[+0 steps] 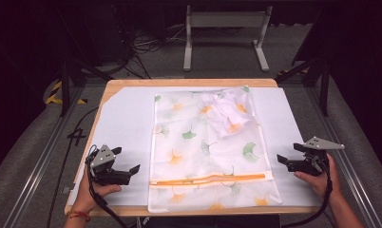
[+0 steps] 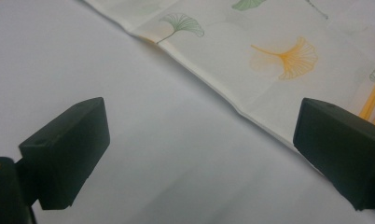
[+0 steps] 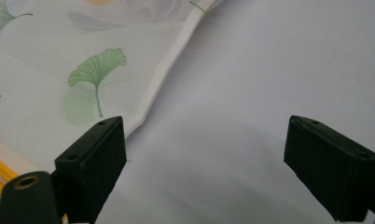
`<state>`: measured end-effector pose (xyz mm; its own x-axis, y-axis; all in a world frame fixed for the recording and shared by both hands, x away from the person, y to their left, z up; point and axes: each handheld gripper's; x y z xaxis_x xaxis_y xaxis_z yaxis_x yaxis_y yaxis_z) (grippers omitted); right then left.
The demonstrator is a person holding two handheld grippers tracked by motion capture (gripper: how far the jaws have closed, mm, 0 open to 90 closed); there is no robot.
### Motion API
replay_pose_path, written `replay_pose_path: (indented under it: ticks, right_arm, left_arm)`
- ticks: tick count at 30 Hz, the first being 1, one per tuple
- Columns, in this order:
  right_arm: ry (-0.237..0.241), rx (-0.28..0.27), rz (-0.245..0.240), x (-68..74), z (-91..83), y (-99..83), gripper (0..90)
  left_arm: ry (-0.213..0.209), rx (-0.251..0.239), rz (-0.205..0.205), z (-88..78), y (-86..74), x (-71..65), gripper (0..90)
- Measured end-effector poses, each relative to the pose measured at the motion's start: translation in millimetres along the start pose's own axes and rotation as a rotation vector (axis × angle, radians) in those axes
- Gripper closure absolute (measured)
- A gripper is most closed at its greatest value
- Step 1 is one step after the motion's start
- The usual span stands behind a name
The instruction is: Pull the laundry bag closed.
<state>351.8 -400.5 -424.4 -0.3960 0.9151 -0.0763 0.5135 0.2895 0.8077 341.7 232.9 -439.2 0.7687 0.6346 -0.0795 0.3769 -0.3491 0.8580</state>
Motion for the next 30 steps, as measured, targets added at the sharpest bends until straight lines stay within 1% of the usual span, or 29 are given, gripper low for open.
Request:
replay_pose_path:
  ticks: [1, 2, 3, 4, 5, 6, 7, 9, 10, 12, 13, 15, 16, 18, 19, 20, 21, 22, 23, 24, 26, 27, 28, 29, 30]
  right_arm:
    - [0.008, -0.006, -0.017, 3.6, -0.7, 1.2, 13.7]
    - [0.005, -0.009, -0.024, 4.9, -1.6, 1.7, 13.8]
    - [0.005, -0.015, -0.034, 6.0, -2.9, 2.6, 13.9]
    - [0.005, -0.028, -0.032, 7.3, -4.6, 3.5, 14.0]
    - [0.008, -0.042, -0.03, 8.1, -6.5, 4.5, 13.9]
    - [0.011, -0.055, -0.029, 8.9, -8.2, 5.6, 13.7]
    - [0.011, -0.066, -0.031, 10.0, -9.9, 6.7, 13.6]
    - [0.004, -0.094, -0.047, 12.6, -13.2, 8.6, 13.6]
    - [0.003, -0.099, -0.05, 14.1, -14.3, 9.6, 13.4]
    - [0.018, -0.109, -0.058, 16.0, -15.4, 11.1, 13.5]
    - [0.019, -0.112, -0.057, 17.3, -15.5, 11.3, 13.7]
    - [0.036, -0.108, -0.071, 19.8, -15.5, 11.4, 14.1]
    - [0.039, -0.1, -0.079, 21.4, -15.5, 11.5, 15.5]
    - [0.078, -0.089, -0.092, 24.5, -14.7, 12.5, 18.7]
    - [0.088, -0.083, -0.1, 26.6, -14.2, 13.6, 19.2]
    - [0.101, -0.08, -0.105, 28.8, -13.4, 15.0, 19.2]
    - [0.12, -0.079, -0.107, 31.1, -12.9, 16.3, 19.4]
    - [0.12, -0.079, -0.107, 31.1, -12.9, 16.3, 19.4]
    - [0.135, -0.08, -0.108, 33.9, -12.4, 17.4, 19.8]
    - [0.163, -0.083, -0.111, 40.7, -10.0, 19.7, 21.1]
    - [0.179, -0.082, -0.124, 46.7, -7.8, 21.4, 25.9]
    - [0.187, -0.08, -0.132, 50.4, -5.9, 22.4, 27.1]
    - [0.187, -0.08, -0.132, 50.4, -5.9, 22.4, 27.1]
    - [0.204, -0.065, -0.146, 59.5, -1.1, 25.0, 32.3]
    - [0.211, -0.06, -0.156, 62.7, 0.5, 26.1, 33.7]
  left_arm:
    - [0.002, -0.005, 0.003, -0.2, -0.2, -0.7, 5.8]
    - [0.0, -0.008, -0.004, -0.2, -0.4, -0.4, 5.8]
    - [-0.003, -0.008, 0.0, -0.6, -0.6, -0.6, 5.6]
    - [-0.003, -0.008, 0.0, -0.6, -0.6, -0.6, 5.8]
    - [0.002, -0.004, 0.015, -1.3, -0.8, -1.1, 6.6]
    - [0.003, -0.021, 0.016, -2.3, -1.1, -2.2, 6.7]
    - [-0.005, -0.026, 0.017, -2.8, -0.9, -2.5, 6.7]
    - [-0.001, -0.026, 0.032, -3.7, 0.0, -4.9, 6.9]
    - [-0.007, -0.029, 0.034, -4.0, 0.0, -5.7, 7.1]
    - [-0.012, -0.03, 0.037, -4.1, 0.2, -7.3, 7.1]
    - [-0.017, -0.027, 0.038, -4.0, 0.5, -7.7, 7.7]
    - [-0.019, -0.017, 0.049, -2.9, 1.2, -9.7, 7.8]
    - [-0.025, -0.013, 0.055, -2.7, 1.2, -11.2, 8.2]
    - [-0.049, 0.007, 0.059, -2.5, 1.0, -13.8, 10.7]
    - [-0.065, 0.007, 0.056, -2.2, 0.6, -14.9, 12.1]
    - [-0.076, 0.009, 0.066, -2.6, 0.5, -15.5, 13.4]
    - [-0.081, 0.012, 0.068, -2.5, 0.3, -16.8, 13.7]
    - [-0.081, 0.012, 0.068, -2.5, 0.3, -16.8, 14.4]
    - [-0.094, 0.013, 0.071, -2.5, -0.2, -18.0, 14.4]
    - [-0.106, 0.022, 0.084, -2.6, -1.2, -20.3, 15.4]
    - [-0.123, 0.023, 0.086, -2.6, -2.2, -23.8, 15.2]
    - [-0.135, 0.026, 0.087, -2.3, -2.5, -25.1, 14.8]
    - [-0.135, 0.026, 0.087, -2.3, -2.5, -25.1, 14.0]
    - [-0.149, 0.045, 0.097, -1.6, -2.7, -27.3, 13.9]
    - [-0.172, 0.056, 0.107, -0.9, -3.8, -31.4, 14.5]
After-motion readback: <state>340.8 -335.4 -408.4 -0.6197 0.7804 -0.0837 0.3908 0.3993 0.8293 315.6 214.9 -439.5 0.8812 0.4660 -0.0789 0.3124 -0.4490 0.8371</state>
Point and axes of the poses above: each handheld gripper's, and its own axes: z roughly forward along the jaws, y roughly out of its top, x roughly to its left, and after that the axes turned 8 degrees about -y, right-handed
